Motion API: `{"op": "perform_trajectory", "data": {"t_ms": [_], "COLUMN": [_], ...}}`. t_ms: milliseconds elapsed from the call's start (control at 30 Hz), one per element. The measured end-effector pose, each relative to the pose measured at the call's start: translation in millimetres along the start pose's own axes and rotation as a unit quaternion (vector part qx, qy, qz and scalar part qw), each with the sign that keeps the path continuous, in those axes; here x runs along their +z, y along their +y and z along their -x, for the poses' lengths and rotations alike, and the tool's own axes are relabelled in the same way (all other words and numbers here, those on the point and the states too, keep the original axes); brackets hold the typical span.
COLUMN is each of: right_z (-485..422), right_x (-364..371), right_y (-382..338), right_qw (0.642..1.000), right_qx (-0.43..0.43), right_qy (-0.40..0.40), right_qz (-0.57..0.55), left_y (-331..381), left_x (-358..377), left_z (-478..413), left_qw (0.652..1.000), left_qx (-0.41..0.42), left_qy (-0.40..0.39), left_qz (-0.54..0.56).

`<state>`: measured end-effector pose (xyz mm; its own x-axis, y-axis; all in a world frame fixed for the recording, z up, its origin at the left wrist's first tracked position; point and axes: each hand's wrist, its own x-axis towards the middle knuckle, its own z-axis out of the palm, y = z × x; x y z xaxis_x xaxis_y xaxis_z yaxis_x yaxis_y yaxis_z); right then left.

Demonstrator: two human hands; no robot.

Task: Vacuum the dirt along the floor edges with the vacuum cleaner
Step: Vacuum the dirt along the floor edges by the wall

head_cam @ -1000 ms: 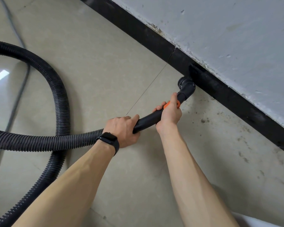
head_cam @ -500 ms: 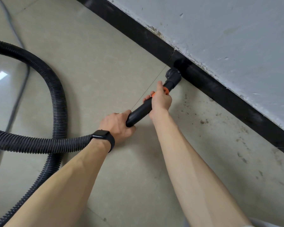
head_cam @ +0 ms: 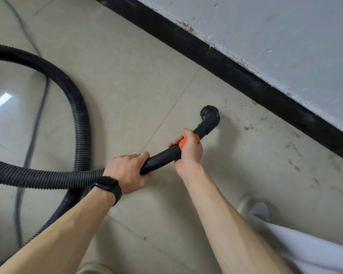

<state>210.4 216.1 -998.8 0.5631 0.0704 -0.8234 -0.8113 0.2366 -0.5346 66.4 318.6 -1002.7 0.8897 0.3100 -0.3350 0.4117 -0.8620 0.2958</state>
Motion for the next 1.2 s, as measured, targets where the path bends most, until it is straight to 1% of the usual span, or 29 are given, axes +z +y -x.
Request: {"op": "perform_trajectory", "data": {"t_ms": [100, 200, 333, 500, 667, 833, 1200], "right_z": [15.6, 27.8, 37.0, 29.5, 15.8, 2.7, -20.9], "right_x": [-20.5, -33.0, -37.0, -29.2, -24.8, -25.2, -28.4], "right_y": [16.4, 27.8, 32.9, 18.2, -4.7, -22.7, -39.4], "right_qw": [1.000, 0.998, 0.997, 0.998, 0.999, 0.999, 0.999], "right_qx": [0.010, 0.007, 0.008, 0.003, -0.009, -0.018, -0.028], "right_qy": [0.017, 0.047, 0.062, 0.048, 0.038, 0.030, 0.023], "right_qz": [-0.018, -0.033, -0.036, -0.026, -0.024, -0.010, 0.005], "left_y": [2.4, 3.6, 2.7, 7.8, 21.4, 34.8, 49.3], "left_x": [9.4, 13.4, 11.7, 7.6, 3.5, 6.0, 9.1], "left_z": [24.3, 40.1, 47.4, 33.8, 10.2, -5.9, -28.7], "left_qw": [0.999, 0.998, 0.997, 0.998, 0.997, 0.997, 0.995], "left_qx": [0.027, 0.048, 0.056, 0.041, 0.042, 0.050, 0.051], "left_qy": [0.011, 0.006, -0.005, -0.002, 0.012, 0.022, 0.038], "left_qz": [-0.024, -0.037, -0.046, -0.042, -0.064, -0.061, -0.077]}}
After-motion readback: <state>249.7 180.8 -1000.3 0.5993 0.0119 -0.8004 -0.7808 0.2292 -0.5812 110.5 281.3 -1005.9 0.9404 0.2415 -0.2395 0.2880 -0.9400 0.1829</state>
